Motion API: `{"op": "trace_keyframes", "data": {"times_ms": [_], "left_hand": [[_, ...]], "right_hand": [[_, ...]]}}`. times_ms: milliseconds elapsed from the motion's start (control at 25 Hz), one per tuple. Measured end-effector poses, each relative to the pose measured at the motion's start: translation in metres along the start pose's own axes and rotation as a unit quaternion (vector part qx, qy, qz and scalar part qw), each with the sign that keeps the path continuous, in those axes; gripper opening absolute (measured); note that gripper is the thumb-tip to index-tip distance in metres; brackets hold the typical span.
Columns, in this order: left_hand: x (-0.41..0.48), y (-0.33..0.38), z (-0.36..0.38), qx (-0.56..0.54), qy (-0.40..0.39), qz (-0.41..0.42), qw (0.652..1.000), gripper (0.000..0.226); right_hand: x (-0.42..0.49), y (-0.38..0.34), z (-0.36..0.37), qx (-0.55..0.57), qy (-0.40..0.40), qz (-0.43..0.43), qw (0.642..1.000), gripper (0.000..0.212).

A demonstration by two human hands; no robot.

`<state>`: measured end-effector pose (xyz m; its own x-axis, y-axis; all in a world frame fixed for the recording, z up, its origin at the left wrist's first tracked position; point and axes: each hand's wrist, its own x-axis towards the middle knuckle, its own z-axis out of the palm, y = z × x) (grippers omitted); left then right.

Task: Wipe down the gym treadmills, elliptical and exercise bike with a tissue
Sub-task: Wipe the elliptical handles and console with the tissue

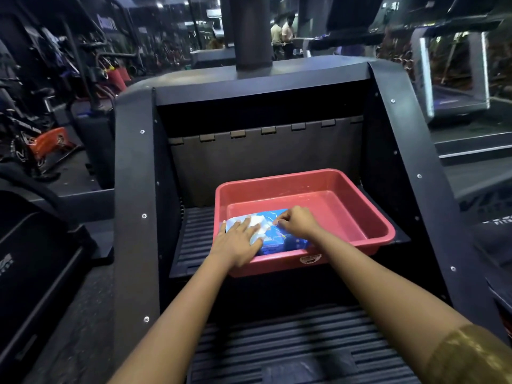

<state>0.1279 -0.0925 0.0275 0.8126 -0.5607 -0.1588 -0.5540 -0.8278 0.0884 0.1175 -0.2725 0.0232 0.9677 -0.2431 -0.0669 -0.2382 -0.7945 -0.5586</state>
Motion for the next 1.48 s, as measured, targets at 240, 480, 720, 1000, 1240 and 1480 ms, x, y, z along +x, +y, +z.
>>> {"op": "trace_keyframes", "data": {"times_ms": [240,480,720,1000,1240,1480], "left_hand": [[-0.005,-0.005,-0.001,0.012,0.017,-0.001,1.0,0.051],[-0.006,-0.005,-0.001,0.001,0.028,0.003,1.0,0.05],[-0.005,-0.005,0.0,0.001,0.033,0.001,0.999,0.051],[-0.007,-0.004,-0.001,-0.008,0.044,0.0,0.999,0.051],[-0.008,-0.004,-0.001,-0.014,0.044,0.0,0.999,0.051],[-0.009,-0.004,-0.001,-0.014,0.048,-0.001,0.999,0.052]], "right_hand": [[0.002,-0.028,-0.002,-0.141,0.04,0.039,0.988,0.017],[0.002,-0.027,-0.004,-0.049,0.043,0.059,0.996,0.017],[-0.004,-0.026,-0.012,-0.03,0.079,-0.05,0.995,0.013],[0.001,-0.021,-0.007,0.078,0.053,-0.086,0.992,0.011],[0.009,-0.021,-0.002,0.112,0.098,-0.065,0.987,0.018],[0.012,-0.013,-0.004,0.298,0.135,0.046,0.944,0.018]]}}
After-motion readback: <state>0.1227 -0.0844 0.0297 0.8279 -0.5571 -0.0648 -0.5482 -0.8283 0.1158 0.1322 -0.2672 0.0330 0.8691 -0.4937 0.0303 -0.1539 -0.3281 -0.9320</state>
